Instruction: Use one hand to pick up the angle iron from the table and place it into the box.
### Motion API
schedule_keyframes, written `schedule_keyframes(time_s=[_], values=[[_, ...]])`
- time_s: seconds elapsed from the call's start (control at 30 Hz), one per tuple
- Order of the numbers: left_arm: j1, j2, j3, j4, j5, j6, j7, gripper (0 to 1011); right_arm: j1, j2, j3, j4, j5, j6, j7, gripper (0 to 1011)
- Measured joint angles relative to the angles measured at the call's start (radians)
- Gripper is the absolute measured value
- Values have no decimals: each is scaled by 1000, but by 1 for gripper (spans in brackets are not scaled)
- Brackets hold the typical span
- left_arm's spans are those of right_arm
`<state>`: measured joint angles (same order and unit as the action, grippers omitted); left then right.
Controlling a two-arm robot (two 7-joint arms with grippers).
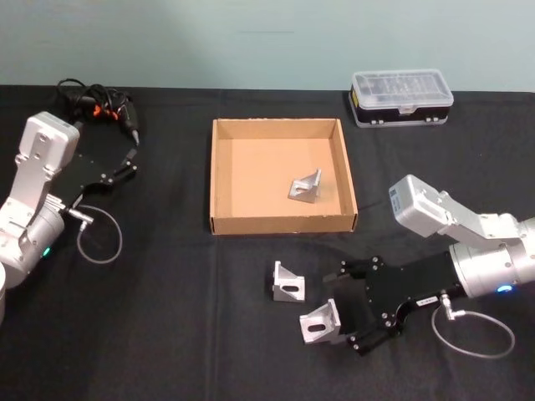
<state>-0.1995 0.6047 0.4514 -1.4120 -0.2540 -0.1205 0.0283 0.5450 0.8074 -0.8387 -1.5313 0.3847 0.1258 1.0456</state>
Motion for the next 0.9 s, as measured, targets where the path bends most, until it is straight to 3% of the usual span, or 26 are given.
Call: schedule_keyframes(time_s=[0.9], values=[[0, 0, 0, 0, 0, 0, 0, 1000, 25, -30, -42, 39, -31, -8, 7, 1003]])
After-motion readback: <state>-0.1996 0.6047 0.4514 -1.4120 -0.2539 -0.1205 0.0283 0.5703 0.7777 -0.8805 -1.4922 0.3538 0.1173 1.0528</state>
